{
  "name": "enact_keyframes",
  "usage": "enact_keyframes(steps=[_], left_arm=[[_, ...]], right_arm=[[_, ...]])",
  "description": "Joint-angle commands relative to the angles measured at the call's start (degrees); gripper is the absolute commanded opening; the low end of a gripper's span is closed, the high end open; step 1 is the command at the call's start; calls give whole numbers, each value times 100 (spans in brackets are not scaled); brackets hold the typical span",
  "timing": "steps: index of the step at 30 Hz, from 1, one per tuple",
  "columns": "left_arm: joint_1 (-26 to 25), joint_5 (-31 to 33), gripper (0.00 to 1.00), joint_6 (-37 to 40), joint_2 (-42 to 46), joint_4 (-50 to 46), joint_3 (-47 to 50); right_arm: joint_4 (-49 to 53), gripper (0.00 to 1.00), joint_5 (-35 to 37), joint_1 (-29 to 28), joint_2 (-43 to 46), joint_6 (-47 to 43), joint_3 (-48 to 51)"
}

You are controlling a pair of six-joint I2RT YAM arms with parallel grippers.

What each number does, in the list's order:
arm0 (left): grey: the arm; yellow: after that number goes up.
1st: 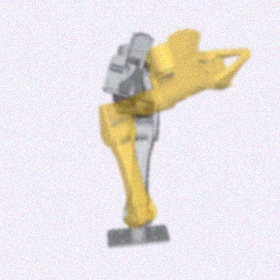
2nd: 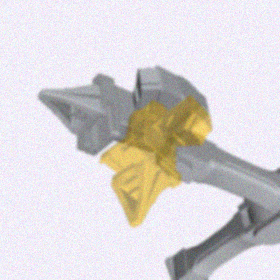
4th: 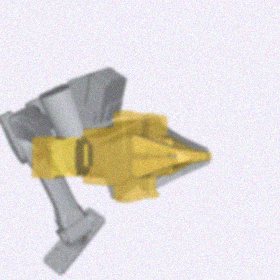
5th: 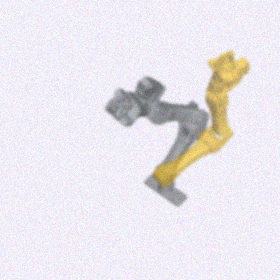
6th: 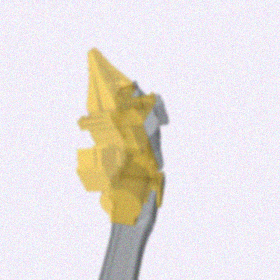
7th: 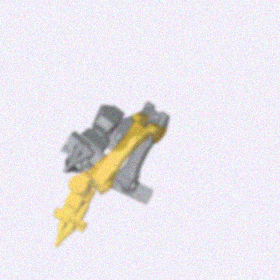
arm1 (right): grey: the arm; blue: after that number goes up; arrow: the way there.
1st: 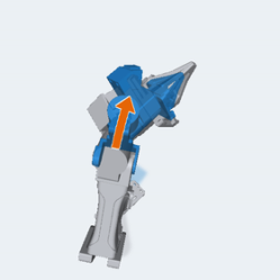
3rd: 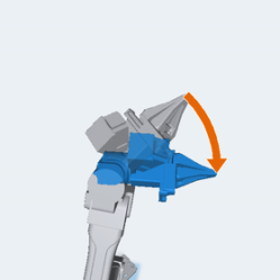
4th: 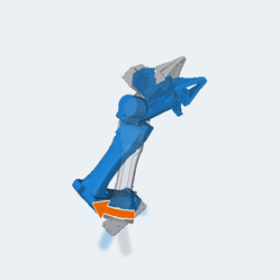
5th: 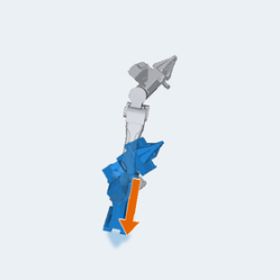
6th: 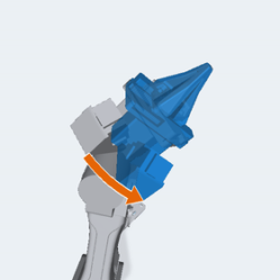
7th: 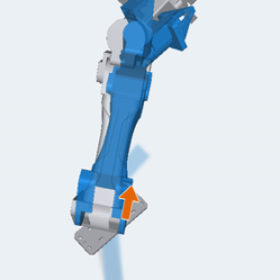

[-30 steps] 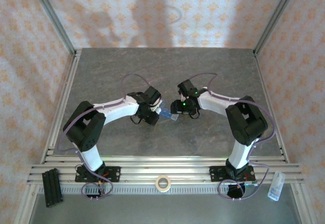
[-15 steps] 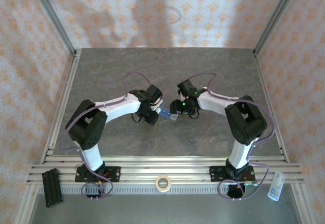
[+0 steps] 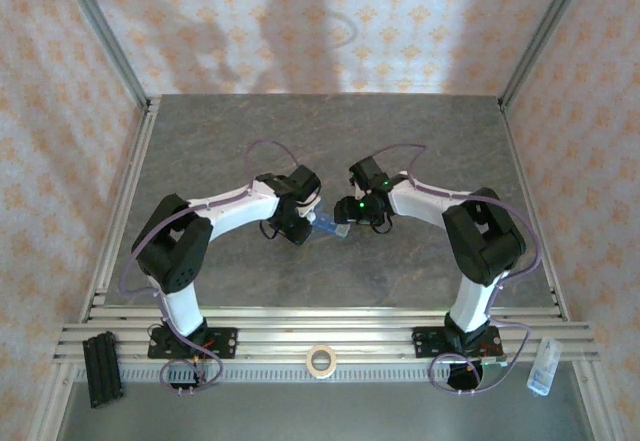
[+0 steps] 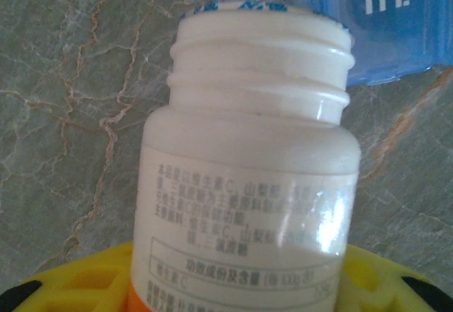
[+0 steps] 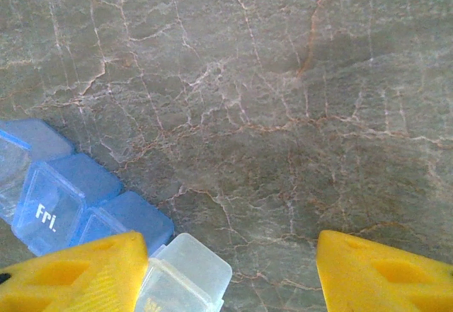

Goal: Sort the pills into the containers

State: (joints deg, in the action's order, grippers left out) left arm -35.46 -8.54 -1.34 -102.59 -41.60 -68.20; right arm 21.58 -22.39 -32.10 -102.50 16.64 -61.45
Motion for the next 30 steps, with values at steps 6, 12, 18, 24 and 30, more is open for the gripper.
enact_keyframes(steps=[6,12,18,24,30], left_arm=[[66,237,0,203,-235,-717,-459],[66,233,0,267,-339,-873,-606],[67,227,0,299,-399,-923,-612],[66,227,0,336,-372,-937,-623],[66,187,0,346,-359,-969,-598]], right_arm=[[235,65,148,-17,-192,-35,142],[232,65,142,-22,-194,-21,142],[232,65,141,-16,-203,-23,133],[232,65,135,-16,-247,-25,116],[232,65,139,-16,-264,-16,108]])
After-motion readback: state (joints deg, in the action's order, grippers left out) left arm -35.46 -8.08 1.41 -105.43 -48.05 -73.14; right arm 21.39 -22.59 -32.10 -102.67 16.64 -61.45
